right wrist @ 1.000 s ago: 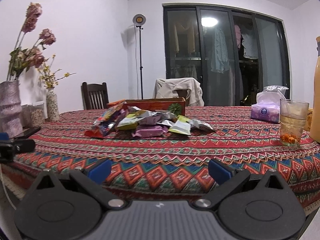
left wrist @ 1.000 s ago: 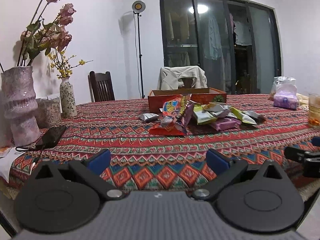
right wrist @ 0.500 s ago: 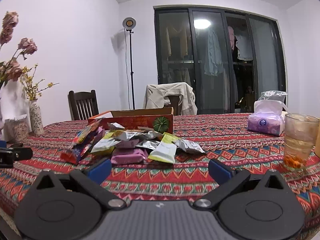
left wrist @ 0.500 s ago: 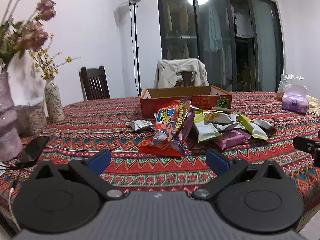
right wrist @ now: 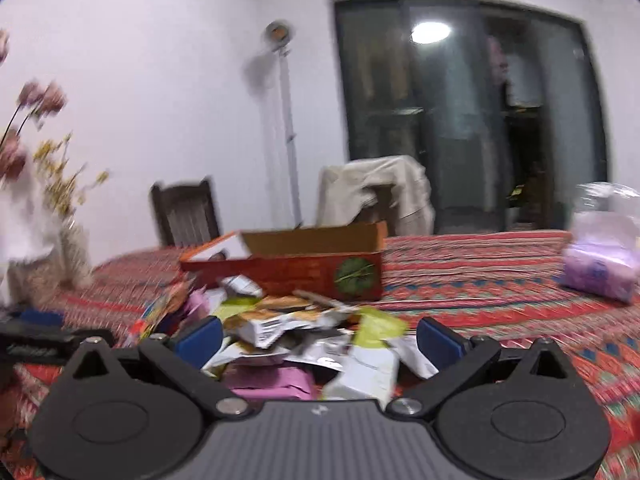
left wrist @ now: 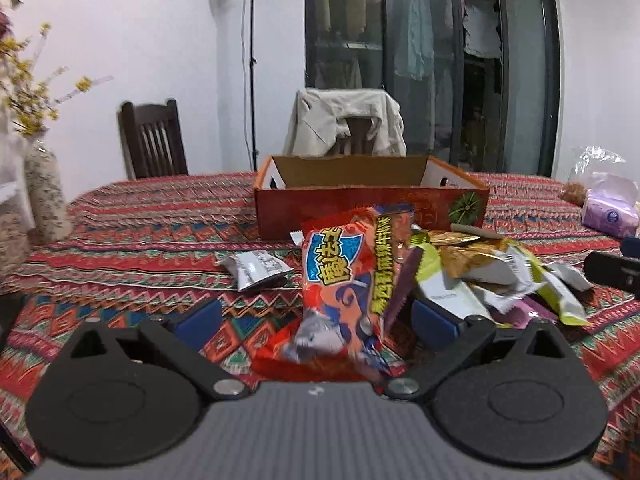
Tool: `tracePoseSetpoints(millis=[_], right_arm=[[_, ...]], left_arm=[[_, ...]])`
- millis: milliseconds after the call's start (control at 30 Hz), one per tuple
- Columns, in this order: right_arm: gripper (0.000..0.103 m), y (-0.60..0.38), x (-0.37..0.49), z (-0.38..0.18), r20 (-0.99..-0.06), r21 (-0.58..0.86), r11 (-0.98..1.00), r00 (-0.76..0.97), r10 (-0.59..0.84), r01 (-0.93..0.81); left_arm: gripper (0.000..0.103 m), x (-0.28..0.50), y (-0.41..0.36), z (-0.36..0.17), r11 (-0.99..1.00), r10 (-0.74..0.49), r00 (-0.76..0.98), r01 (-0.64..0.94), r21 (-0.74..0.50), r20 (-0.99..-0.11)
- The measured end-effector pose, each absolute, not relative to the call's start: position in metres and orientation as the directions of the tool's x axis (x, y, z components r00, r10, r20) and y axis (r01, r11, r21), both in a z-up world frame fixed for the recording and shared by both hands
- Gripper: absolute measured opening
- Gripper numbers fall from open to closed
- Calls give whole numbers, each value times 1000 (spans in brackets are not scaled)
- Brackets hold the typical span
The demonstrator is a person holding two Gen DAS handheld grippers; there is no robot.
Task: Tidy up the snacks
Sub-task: 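Grasp the orange-blue candy bag with left tool while right tool grasps the cracker packet, then carry the candy bag with left tool while right tool carries the cracker packet to the box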
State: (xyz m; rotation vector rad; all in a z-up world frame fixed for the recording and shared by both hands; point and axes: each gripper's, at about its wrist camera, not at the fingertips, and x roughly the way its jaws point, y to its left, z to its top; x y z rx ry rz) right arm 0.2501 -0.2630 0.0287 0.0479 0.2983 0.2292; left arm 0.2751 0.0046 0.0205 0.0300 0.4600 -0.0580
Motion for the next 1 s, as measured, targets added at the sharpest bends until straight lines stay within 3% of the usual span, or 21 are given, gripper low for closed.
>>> tracePoseSetpoints(millis=[200,333,400,467,533,667,833,867,900,933,1000], right_arm=[[101,-239,302,29,-346,42,937,875,340,-347],[88,-226,336,25,-382,11,920,849,365,-391],[81,-220,351,22,-405,10,908,829,386,-418],[77,-216,362,19,-427,23,890,801,420,-454],[77,-213,368,15,-445,30,872,774,450,-489],[76,-212,378,6,-484,57,851,731,481,-522],[64,-224,371,9,-477,128,848,718,507,-514],[47,-227,366,11,-472,130,851,723,505,-509],[24,-230,361,13,-466,131,857,733,496,-498],[11,-234,356,15,-460,134,863,741,489,-486],[6,-239,345,15,-464,135,872,747,476,-471]], left_arm=[[97,313,11,8,993,-113,842,108,-40,-528],[94,331,13,-3,985,-173,801,152,-86,-573],[89,337,15,-7,982,-187,785,155,-105,-590],[77,341,18,-11,980,-201,771,152,-132,-604],[71,338,21,-11,976,-215,772,158,-147,-598],[62,324,20,-5,977,-215,781,166,-137,-586],[57,292,23,9,981,-189,787,133,-139,-587],[56,286,24,12,984,-176,793,121,-132,-583],[56,277,24,15,987,-154,801,105,-118,-579],[56,269,24,17,990,-135,807,92,-104,-575],[56,255,24,18,994,-105,813,72,-81,-573]])
